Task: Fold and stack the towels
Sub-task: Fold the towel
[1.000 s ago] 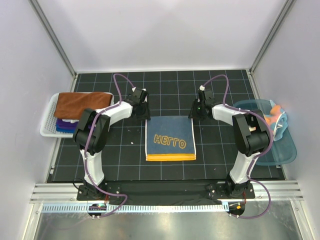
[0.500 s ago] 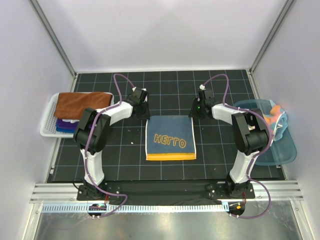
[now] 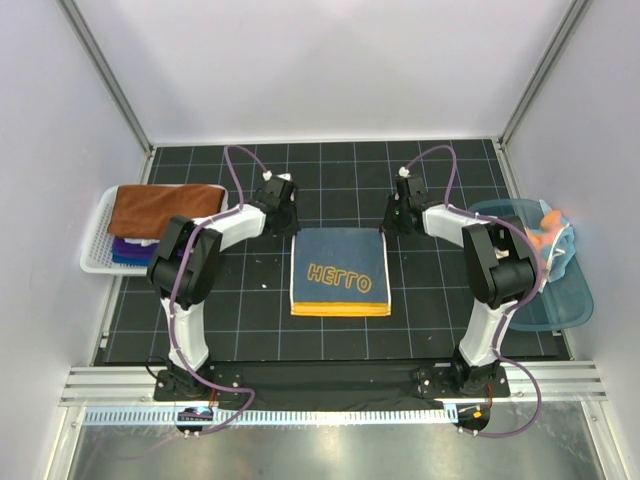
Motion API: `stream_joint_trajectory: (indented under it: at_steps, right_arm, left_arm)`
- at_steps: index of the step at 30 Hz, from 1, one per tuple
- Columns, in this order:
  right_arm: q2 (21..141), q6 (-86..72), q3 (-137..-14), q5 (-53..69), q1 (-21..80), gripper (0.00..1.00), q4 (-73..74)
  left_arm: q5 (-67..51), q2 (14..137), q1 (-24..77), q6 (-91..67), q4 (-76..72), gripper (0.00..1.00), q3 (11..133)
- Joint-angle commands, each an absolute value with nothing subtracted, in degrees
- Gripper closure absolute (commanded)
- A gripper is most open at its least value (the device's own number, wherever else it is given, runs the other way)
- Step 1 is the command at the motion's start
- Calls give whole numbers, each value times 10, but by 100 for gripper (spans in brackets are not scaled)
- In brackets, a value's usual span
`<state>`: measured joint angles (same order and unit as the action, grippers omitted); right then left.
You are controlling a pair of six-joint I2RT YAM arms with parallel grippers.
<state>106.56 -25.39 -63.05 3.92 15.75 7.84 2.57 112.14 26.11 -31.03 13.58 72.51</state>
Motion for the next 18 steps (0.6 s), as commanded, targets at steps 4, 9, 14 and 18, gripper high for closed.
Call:
stream_joint_trajectory:
  at_steps: [4,9,14,18]
  right_arm:
    - [1056,-238,-680,10,159,91,64]
    - [1047,-234,-693,5,157,92,49]
    - [1026,-226,-686,3,153,92,39]
    - [1003,-224,-668,6,153,92,31]
  left_arm:
    - [72,1091,258,-292,72,100,757]
    - [53,1090,249,-287,47,100,768]
    - [15,1078,234,-291,33,100,766]
    - [2,1056,227,-298,31,100,744]
